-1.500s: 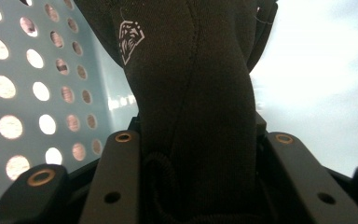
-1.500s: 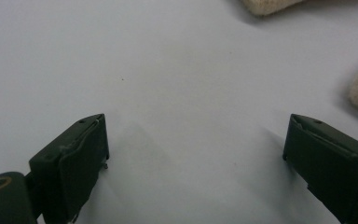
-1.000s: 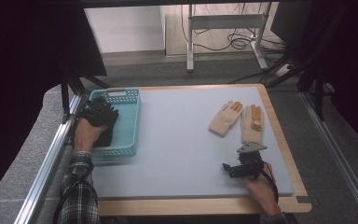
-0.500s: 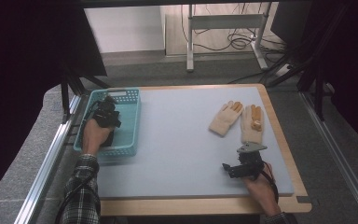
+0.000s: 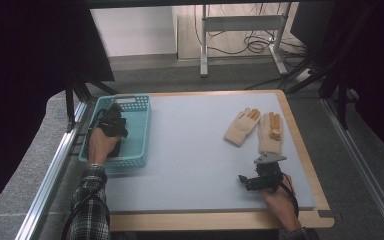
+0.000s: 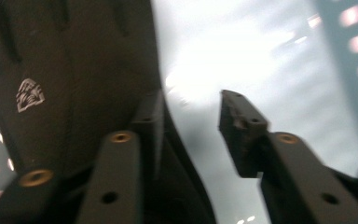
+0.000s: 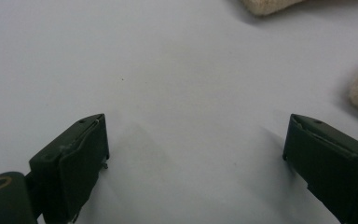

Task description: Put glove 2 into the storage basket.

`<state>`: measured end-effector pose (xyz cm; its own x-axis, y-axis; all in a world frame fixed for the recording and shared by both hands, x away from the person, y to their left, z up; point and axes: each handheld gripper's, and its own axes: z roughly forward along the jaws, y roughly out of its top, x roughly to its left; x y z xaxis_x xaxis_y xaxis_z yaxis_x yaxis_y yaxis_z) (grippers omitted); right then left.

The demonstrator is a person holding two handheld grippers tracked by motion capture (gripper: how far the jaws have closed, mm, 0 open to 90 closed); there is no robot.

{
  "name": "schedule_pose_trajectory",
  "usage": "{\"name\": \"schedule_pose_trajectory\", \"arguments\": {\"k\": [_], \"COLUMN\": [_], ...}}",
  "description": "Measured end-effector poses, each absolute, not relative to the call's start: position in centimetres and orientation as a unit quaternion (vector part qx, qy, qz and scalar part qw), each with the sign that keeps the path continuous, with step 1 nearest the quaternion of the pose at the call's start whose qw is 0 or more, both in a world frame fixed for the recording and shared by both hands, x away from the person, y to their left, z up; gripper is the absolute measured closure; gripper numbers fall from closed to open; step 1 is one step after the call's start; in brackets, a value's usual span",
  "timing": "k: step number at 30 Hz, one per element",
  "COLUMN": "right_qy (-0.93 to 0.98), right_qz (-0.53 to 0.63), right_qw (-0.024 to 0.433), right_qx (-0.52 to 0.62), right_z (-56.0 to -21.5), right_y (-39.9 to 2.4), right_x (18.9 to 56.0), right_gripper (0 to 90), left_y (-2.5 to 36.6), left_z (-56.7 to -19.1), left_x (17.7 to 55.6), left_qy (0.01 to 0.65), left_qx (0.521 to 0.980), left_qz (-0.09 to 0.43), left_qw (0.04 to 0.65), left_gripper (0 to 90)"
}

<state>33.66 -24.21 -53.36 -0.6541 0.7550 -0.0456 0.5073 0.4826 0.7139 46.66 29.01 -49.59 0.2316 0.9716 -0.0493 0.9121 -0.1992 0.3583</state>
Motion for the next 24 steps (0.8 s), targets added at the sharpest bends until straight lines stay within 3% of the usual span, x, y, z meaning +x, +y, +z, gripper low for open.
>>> {"name": "schedule_pose_trajectory", "arguments": {"k": [12, 24], "right_qy": [0.842, 0.844], "right_qz": [0.343, 0.339], "right_qw": [0.180, 0.182], "right_qx": [0.375, 0.373], "right_z": [-53.4, -53.3], "right_y": [-24.2, -24.1], "right_x": [33.7, 33.7], "right_gripper": [6.3, 6.2], "left_y": [28.0, 25.8], "left_z": [-47.5, -45.8], "left_x": [45.2, 43.5], "left_qy": [0.584, 0.546], "left_qx": [0.763, 0.766], "left_qz": [0.103, 0.110], "left_qw": [0.256, 0.320], "left_gripper": [24.1, 7.3]}}
